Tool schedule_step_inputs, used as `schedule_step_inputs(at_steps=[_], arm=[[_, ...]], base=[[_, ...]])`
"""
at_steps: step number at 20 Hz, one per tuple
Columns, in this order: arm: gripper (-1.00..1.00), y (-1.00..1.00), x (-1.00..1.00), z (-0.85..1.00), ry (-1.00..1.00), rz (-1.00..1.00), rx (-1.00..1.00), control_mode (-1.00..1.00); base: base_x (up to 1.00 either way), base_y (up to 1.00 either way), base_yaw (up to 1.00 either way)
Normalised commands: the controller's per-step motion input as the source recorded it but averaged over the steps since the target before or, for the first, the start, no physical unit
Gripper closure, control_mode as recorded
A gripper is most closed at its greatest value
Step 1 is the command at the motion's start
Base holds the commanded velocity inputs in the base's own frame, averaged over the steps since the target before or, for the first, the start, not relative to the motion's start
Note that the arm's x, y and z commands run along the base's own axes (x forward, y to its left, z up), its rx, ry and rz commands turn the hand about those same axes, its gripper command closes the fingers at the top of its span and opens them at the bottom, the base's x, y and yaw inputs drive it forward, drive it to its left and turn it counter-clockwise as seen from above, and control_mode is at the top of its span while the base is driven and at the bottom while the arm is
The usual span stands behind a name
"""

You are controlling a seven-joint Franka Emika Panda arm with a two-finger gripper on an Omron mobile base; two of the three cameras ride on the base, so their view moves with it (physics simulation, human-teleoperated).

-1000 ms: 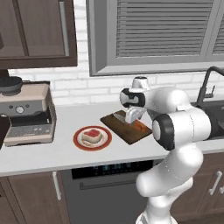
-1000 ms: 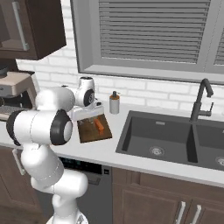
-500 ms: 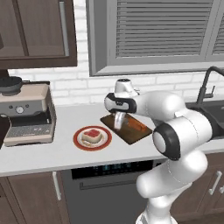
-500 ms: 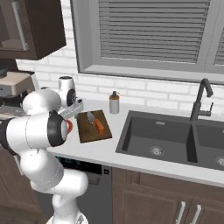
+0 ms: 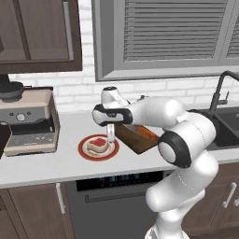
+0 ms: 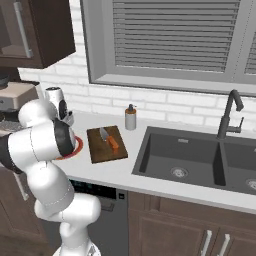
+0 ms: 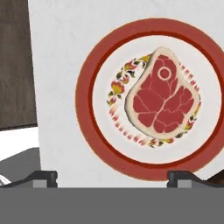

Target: Pick up the knife from the drawer and place it on the cutting board. Then place the meat from the plate to the cutting board.

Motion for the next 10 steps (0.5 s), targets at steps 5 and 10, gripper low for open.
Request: schedule_step_inputs(at_steps=[5, 10], arm=[[-1.0, 0.68, 0.0, 0.0, 0.0, 0.17, -0.01, -1.0], [-1.0, 0.14, 0.02, -0.03, 0.03, 0.0, 0.0, -1.0]], base=[[0.0, 0.0, 0.0], [0.0, 0.0, 0.0]])
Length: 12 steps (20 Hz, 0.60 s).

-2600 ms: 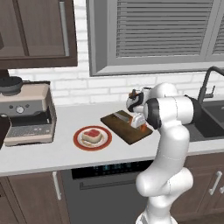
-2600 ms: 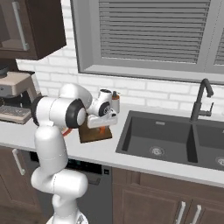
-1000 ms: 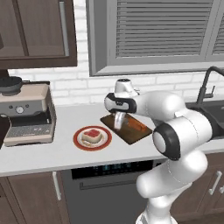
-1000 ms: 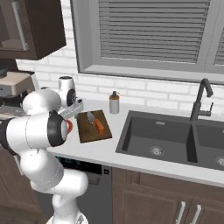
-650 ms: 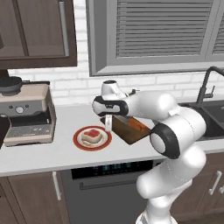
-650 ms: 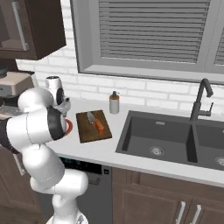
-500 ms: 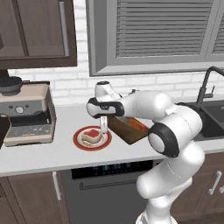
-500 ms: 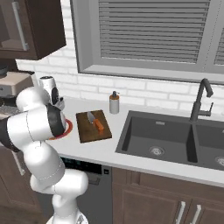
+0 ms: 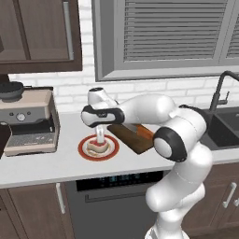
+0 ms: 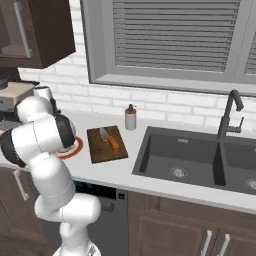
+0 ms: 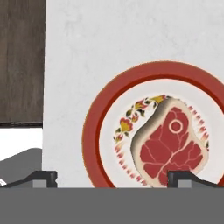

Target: Pick up the knife from the drawer and place it on the cutting board. Then place the meat from the plate to the cutting board.

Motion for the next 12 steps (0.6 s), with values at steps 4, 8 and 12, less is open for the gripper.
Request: schedule_step_inputs(at_steps=[4, 8, 12], arm=[[-1.0, 0.13, 0.06, -0.19, 0.02, 0.0, -0.03, -1.0], [-1.0, 0.14, 0.15, -0.2, 0.0, 0.0, -0.09, -1.0], [-1.0, 0.11, 0.39, -0.25, 0.0, 0.0, -0.12, -1.0]], base=[[0.0, 0.0, 0.0], [0.0, 0.0, 0.0], [0.0, 0.0, 0.0]])
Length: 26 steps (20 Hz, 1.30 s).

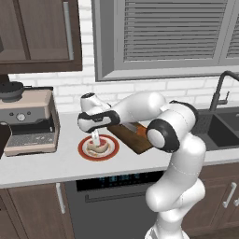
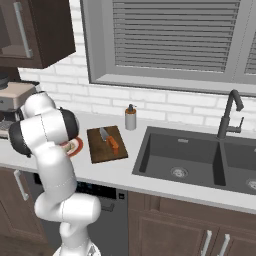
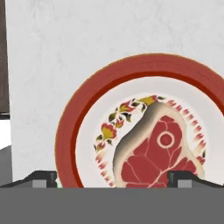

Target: Pick up the knife from the drawer and place it on the cutting board. Then place the meat from the plate to the cutting board.

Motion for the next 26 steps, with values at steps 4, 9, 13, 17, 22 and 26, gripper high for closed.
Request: schedule_step_inputs(at_steps=[4, 9, 13, 17, 22, 26], arm=[[-1.0, 0.04, 0.41, -0.14, 0.0, 0.0, -0.02, -1.0], [-1.0, 0.08, 0.43, -0.09, 0.0, 0.0, 0.0, -1.0], [-1.0, 0.31, 0.13, -0.16, 0.0, 0.01, 0.0, -1.0], [-1.0, 0.49, -0.03, -0.15, 0.0, 0.0, 0.0, -1.0], [-1.0, 0.11, 0.0, -0.12, 0.0, 0.0, 0.0, -1.0], [-1.0, 0.0, -0.04, -0.14, 0.0, 0.0, 0.0, -1.0]], base=[[0.0, 0.0, 0.0], [0.0, 0.0, 0.0], [0.0, 0.0, 0.0], [0.0, 0.0, 0.0], [0.0, 0.0, 0.0], [0.0, 0.0, 0.0]])
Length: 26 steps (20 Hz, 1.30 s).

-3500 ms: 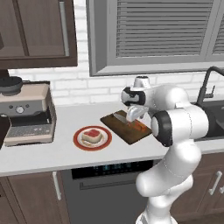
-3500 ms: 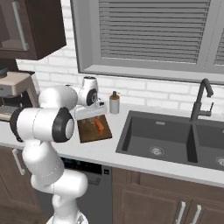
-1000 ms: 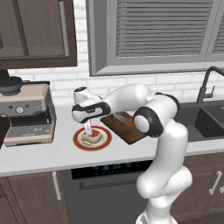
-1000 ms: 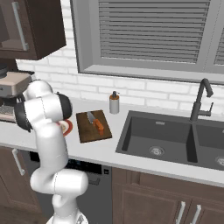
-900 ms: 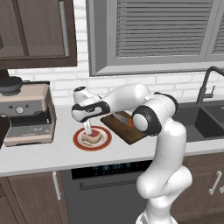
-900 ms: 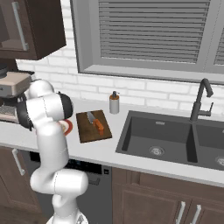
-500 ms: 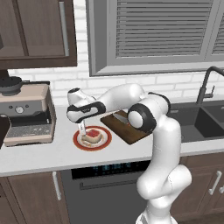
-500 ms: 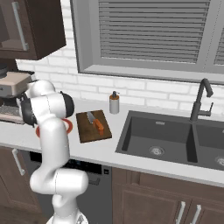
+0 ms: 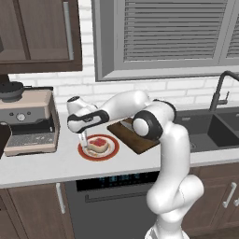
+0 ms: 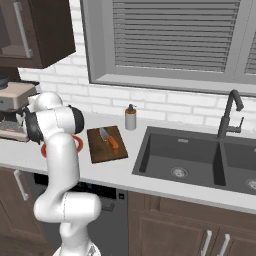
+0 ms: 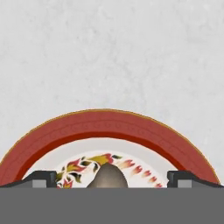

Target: Pick up the knife from the drawer and place it on the cutting board. Then place the meat from the plate to the cutting board.

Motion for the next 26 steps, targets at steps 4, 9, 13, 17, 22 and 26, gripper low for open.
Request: schedule_step_inputs(at_steps=[4, 9, 13, 17, 22, 26], arm=[[-1.0, -0.06, -0.17, -0.07, 0.0, 0.0, 0.0, -1.0], [-1.0, -0.26, -0.05, -0.06, 0.0, 0.0, 0.0, -1.0], [-1.0, -0.35, 0.0, -0.06, 0.0, 0.0, 0.0, -1.0], [-1.0, -0.19, 0.0, -0.11, 0.0, 0.0, 0.0, -1.0], [-1.0, 0.0, 0.0, -0.35, 0.0, 0.0, 0.0, -1.0], [-1.0, 0.0, 0.0, -0.41, 0.0, 0.0, 0.0, -1.0]], base=[[0.0, 0.0, 0.0], [0.0, 0.0, 0.0], [0.0, 0.0, 0.0], [0.0, 0.0, 0.0], [0.0, 0.0, 0.0], [0.0, 0.0, 0.0]])
